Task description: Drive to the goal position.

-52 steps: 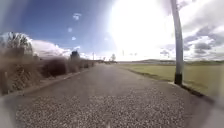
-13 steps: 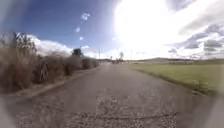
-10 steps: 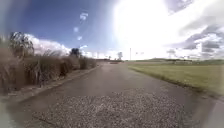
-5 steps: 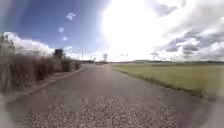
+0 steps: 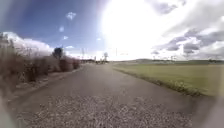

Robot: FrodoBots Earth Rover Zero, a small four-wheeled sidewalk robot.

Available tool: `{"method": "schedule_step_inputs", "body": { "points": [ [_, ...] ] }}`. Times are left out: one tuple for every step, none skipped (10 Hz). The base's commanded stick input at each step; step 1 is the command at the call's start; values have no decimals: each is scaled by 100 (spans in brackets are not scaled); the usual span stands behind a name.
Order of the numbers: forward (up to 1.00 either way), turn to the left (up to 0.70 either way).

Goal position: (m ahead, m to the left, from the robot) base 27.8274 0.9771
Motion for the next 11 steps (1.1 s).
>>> {"method": "schedule_step_inputs", "body": {
  "points": [
    [100,0],
    [100,0],
    [100,0],
    [100,0],
    [100,0],
    [100,0],
    [100,0],
    [100,0],
    [100,0],
    [100,0],
    [100,0]
  ]
}}
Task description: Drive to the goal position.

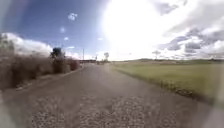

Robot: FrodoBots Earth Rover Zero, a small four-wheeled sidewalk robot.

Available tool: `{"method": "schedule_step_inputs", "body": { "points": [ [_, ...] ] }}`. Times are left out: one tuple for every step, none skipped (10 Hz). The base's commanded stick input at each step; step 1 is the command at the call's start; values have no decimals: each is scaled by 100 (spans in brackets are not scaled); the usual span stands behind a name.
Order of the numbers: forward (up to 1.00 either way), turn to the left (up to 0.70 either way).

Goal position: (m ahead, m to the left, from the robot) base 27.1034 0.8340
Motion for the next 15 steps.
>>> {"method": "schedule_step_inputs", "body": {
  "points": [
    [100,0],
    [100,0],
    [100,0],
    [100,0],
    [100,0],
    [100,0],
    [100,0],
    [100,0],
    [100,36],
    [100,38],
    [100,0],
    [100,0],
    [100,0],
    [100,0],
    [100,0]
  ]
}}
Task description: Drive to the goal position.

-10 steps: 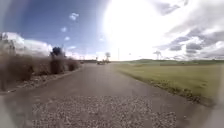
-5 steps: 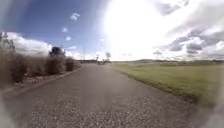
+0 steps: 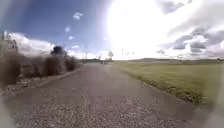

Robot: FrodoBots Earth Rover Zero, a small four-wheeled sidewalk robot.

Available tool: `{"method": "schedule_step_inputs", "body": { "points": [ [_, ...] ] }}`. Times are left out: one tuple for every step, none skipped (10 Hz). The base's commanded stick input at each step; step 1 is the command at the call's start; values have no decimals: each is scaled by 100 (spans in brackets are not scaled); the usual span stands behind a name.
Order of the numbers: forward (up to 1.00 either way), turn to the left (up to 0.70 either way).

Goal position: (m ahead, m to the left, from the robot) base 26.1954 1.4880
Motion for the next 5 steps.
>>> {"method": "schedule_step_inputs", "body": {
  "points": [
    [100,0],
    [100,0],
    [100,0],
    [100,0],
    [100,0]
  ]
}}
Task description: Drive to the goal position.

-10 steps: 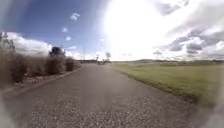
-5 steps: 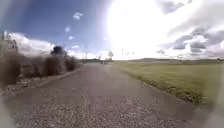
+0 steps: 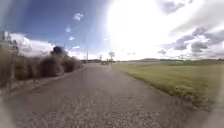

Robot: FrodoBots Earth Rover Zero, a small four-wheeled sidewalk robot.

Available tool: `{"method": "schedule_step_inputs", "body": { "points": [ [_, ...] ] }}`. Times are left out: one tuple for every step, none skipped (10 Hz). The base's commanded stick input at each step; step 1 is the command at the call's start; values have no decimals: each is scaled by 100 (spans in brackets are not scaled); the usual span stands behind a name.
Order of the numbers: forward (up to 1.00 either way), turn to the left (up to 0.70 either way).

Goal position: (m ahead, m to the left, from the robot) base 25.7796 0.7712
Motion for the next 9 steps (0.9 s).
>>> {"method": "schedule_step_inputs", "body": {
  "points": [
    [100,0],
    [100,0],
    [100,0],
    [100,0],
    [100,0],
    [100,0],
    [100,0],
    [100,0],
    [100,0]
  ]
}}
